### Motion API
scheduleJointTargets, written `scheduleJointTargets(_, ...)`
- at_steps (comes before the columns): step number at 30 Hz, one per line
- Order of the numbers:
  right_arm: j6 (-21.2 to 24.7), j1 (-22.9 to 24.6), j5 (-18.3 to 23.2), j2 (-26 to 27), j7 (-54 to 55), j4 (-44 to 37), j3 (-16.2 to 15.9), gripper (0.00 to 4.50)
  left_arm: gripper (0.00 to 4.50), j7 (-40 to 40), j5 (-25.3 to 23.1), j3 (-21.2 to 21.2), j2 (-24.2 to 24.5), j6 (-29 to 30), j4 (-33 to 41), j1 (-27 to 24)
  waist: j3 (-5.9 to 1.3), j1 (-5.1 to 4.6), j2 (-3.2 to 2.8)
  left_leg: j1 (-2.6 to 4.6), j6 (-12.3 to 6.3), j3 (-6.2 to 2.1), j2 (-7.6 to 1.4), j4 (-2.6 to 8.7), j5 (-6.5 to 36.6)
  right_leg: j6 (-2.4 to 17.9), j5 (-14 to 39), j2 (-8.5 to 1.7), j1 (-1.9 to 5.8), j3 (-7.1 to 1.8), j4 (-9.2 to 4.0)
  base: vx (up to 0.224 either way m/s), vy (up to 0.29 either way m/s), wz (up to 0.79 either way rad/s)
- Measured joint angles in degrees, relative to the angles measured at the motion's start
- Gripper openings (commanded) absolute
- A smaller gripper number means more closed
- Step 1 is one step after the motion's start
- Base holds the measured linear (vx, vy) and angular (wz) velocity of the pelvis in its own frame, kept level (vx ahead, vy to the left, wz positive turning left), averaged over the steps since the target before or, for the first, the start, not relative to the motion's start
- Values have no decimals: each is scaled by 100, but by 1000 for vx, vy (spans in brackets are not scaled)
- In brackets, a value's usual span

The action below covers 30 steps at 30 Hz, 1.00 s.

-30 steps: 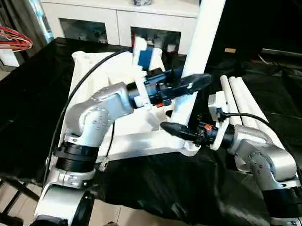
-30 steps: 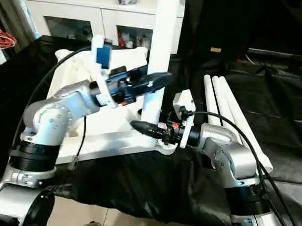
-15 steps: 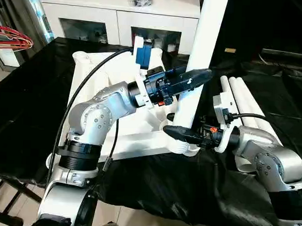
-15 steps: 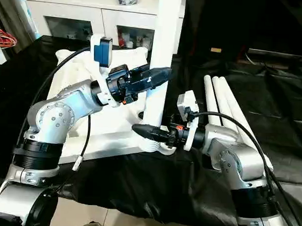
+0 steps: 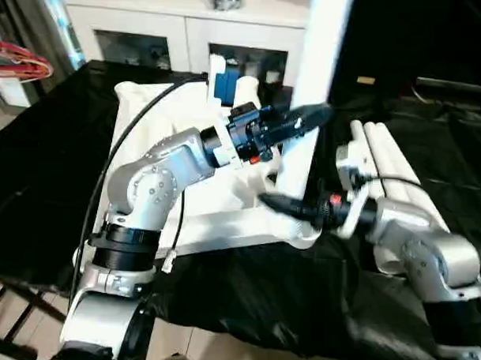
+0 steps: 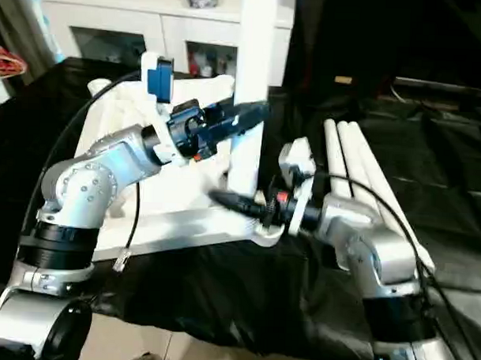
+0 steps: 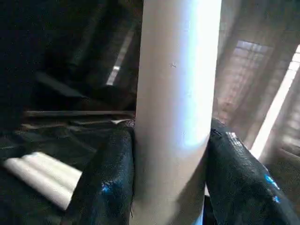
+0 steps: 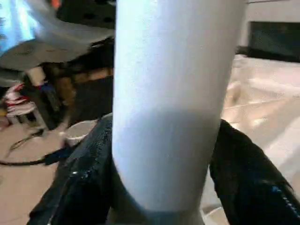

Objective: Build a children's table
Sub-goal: Insert table leg to table base

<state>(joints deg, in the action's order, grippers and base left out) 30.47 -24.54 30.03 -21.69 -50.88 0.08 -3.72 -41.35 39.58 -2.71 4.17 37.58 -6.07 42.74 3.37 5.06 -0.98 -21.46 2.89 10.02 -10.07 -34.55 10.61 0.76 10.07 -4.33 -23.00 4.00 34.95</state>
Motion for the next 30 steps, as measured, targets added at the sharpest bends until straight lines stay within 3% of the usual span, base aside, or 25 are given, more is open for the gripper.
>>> scheduleJointTargets(17,-33,-80,-259,161,448,283,82,317,184,401,-231,-35,3,-35,-127,48,1,1,1,-8,0,0,0,0,0,0,0,0,-6,0,0,0,0,0)
scheduleJointTargets(30,-68,-80,-441,199,574,283,7,317,183,674,-817,431,157,-35,41,95,1,4,1,-8,0,0,0,0,0,-1,0,0,-6,0,0,0,0,0)
